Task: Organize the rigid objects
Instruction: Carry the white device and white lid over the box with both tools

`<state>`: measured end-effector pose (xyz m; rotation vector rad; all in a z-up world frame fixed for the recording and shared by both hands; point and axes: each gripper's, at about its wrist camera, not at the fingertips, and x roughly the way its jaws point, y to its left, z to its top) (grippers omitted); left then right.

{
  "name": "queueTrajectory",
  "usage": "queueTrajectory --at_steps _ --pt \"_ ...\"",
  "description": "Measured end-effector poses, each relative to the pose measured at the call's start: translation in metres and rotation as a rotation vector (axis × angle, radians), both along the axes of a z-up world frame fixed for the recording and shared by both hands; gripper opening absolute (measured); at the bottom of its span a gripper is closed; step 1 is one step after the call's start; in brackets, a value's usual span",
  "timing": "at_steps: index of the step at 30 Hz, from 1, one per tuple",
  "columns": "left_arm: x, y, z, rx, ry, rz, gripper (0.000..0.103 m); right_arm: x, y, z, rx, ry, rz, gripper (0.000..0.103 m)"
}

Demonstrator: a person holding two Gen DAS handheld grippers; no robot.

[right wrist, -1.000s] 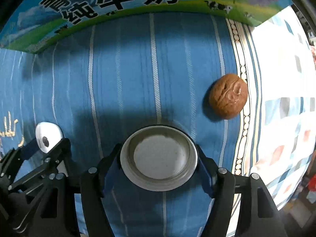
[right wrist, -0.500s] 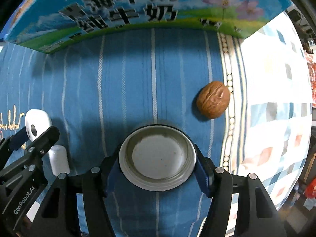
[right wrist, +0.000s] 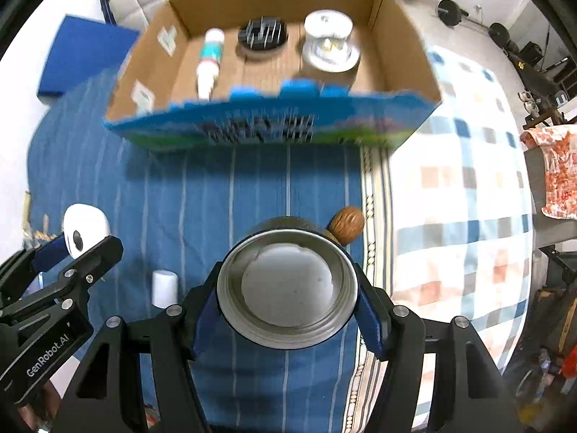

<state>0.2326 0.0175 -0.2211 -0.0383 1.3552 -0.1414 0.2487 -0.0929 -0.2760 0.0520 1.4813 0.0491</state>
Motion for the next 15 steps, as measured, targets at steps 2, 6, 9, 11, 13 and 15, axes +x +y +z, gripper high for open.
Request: queueTrajectory --at_steps 2,6,9,11,13,15 --pt "0.0 0.004 0.016 -0.009 -0.025 -0.003 0.054 0.003 -0.007 0.019 0.007 -0.034 -0.004 0.067" --pt "0.006 -0.004 0.032 -0.024 -0.068 -0.013 0.054 0.002 -0.008 0.045 0.025 -0.084 -0.006 0.067" --pt "0.009 -0.006 0.049 -0.037 -0.098 -0.019 0.054 0.002 -0.008 0.06 0.041 -0.112 -0.006 0.067" --pt "0.011 -0.007 0.059 -0.048 -0.116 -0.02 0.054 0.003 -0.008 0.069 0.051 -0.127 -0.005 0.067" --pt "0.013 -0.008 0.068 -0.06 -0.13 -0.022 0.054 0.004 -0.009 0.076 0.066 -0.138 -0.006 0.067" --pt "0.016 -0.009 0.073 -0.072 -0.137 -0.023 0.054 0.007 -0.009 0.079 0.08 -0.143 -0.008 0.067"
